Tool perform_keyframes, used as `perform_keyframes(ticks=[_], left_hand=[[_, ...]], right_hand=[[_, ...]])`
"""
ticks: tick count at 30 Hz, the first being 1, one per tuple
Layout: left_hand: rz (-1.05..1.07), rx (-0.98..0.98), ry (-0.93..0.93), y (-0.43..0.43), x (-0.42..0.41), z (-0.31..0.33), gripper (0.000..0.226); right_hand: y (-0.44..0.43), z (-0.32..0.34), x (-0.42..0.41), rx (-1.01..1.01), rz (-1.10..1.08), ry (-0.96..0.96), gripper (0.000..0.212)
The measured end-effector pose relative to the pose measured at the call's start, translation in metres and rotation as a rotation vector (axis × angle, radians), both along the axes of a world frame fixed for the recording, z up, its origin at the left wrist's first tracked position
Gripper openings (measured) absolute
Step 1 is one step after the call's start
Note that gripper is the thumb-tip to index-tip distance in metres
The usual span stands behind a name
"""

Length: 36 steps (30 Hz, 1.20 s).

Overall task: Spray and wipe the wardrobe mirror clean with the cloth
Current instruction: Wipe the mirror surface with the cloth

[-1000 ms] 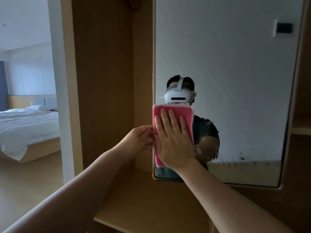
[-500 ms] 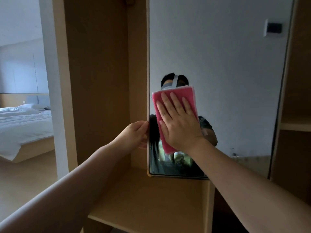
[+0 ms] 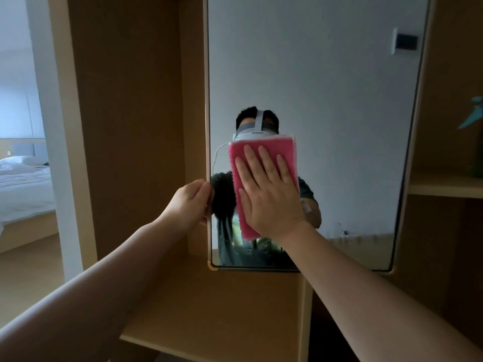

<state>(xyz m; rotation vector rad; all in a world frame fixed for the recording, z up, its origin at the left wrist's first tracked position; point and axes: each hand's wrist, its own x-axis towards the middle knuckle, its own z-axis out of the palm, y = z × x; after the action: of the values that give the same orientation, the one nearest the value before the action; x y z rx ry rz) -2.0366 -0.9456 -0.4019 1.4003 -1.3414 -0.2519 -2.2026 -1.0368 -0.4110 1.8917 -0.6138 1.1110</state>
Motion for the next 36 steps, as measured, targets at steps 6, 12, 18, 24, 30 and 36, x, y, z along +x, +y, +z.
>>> perform_keyframes(ticks=[6, 12, 18, 24, 30, 36], left_hand=[[0.024, -0.092, -0.053, -0.002, -0.002, -0.006, 0.038], [0.041, -0.157, -0.090, -0.005, -0.003, -0.008, 0.039], [0.053, -0.202, -0.102, -0.008, -0.004, -0.012, 0.039], [0.067, -0.238, -0.102, -0.008, -0.008, -0.012, 0.038], [0.076, -0.264, -0.083, -0.009, -0.008, -0.013, 0.038], [0.059, -0.271, -0.073, -0.008, -0.007, -0.013, 0.040]], right_hand=[[-0.007, -0.004, -0.023, -0.018, -0.009, -0.001, 0.058], [-0.019, -0.008, -0.049, -0.011, -0.048, 0.007, 0.058], [-0.028, -0.011, -0.074, -0.020, -0.057, -0.010, 0.058], [-0.033, -0.012, -0.097, 0.012, -0.089, -0.041, 0.058], [-0.040, -0.012, -0.120, 0.051, -0.126, -0.043, 0.059], [-0.053, -0.011, -0.153, 0.104, -0.185, -0.089, 0.059]])
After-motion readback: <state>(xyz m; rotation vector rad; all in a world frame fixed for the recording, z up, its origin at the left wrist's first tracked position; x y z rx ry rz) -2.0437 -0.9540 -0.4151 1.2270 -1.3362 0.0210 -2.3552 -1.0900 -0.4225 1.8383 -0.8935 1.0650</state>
